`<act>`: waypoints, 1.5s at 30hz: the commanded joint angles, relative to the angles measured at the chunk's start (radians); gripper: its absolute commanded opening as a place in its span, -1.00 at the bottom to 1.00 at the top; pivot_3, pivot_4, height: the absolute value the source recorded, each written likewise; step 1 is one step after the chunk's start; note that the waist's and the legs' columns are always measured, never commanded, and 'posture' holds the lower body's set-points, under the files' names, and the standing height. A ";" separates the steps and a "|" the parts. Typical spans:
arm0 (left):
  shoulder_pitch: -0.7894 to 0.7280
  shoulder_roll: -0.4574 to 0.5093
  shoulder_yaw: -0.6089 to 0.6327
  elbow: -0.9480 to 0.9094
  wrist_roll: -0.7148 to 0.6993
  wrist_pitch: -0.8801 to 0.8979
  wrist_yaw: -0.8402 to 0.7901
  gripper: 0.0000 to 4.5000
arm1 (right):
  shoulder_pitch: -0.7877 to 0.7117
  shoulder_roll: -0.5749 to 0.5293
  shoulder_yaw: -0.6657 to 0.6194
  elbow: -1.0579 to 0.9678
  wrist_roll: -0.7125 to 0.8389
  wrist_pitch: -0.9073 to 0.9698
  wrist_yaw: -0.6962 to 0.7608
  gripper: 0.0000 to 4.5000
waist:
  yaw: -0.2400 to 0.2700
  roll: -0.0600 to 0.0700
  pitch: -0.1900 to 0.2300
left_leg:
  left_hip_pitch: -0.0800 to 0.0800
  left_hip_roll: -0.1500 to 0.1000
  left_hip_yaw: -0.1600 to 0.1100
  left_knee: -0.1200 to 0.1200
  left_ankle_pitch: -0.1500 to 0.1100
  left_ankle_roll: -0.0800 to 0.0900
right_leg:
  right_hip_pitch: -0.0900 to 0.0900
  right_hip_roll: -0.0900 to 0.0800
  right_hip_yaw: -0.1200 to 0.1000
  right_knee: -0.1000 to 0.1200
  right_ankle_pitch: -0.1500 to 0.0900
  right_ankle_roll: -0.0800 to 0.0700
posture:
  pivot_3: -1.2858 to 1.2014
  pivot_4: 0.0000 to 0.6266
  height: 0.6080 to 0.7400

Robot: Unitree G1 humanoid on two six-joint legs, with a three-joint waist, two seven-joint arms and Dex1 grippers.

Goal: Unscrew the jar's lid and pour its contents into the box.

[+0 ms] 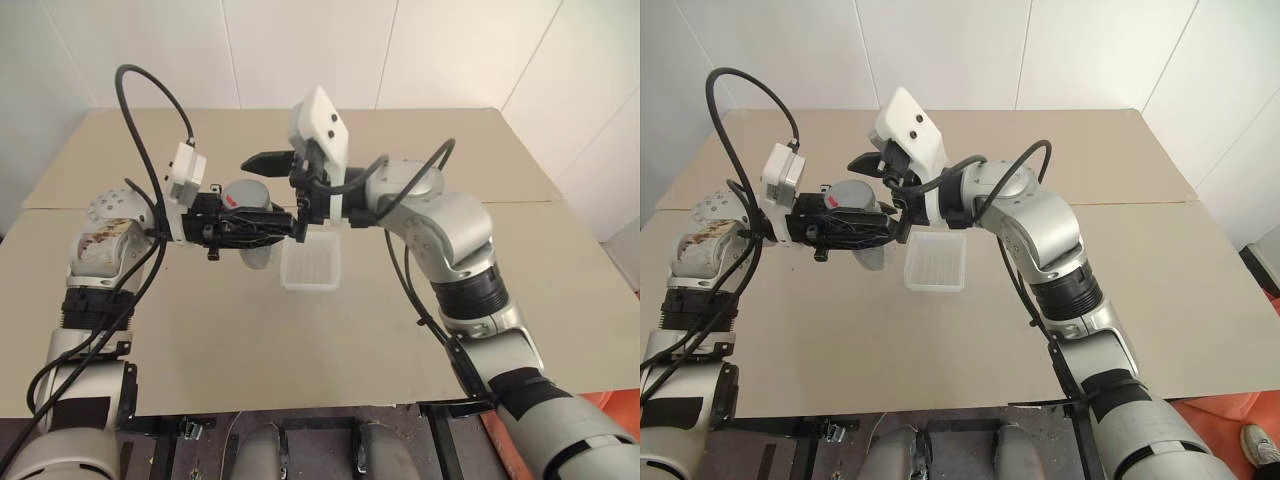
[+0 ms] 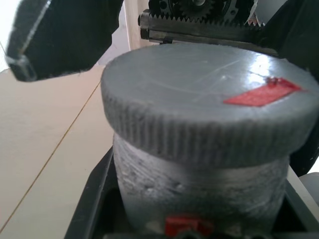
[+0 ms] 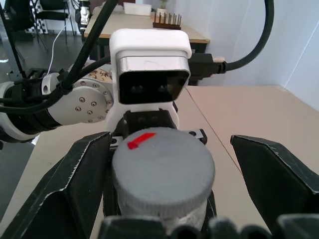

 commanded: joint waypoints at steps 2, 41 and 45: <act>0.000 0.021 0.030 -0.044 -0.016 0.001 0.007 -0.12 | -0.028 0.006 -0.019 -0.016 0.013 0.013 0.005 0.42 | 0.000 0.000 0.000 | 0.000 0.000 0.000 0.000 0.000 0.000 | 0.000 0.000 0.000 0.000 0.000 0.000 | 0.03 -0.52 1.00; -0.130 0.010 -0.288 0.281 1.098 -0.976 1.241 -0.12 | 0.405 -0.484 -0.283 -0.274 0.143 0.345 0.005 0.98 | 0.016 0.000 0.000 | 0.002 -0.002 -0.001 0.000 -0.001 0.001 | 0.002 -0.002 0.001 -0.005 0.001 0.001 | 0.03 -0.52 1.00; -0.330 0.090 -0.614 0.398 1.674 -1.038 1.894 -0.12 | 0.323 -0.555 -0.211 -0.297 0.203 0.413 0.096 0.98 | 0.028 0.000 0.000 | 0.001 -0.002 -0.001 -0.001 -0.001 0.002 | 0.003 -0.002 0.000 -0.004 0.002 0.001 | 0.03 -0.52 1.00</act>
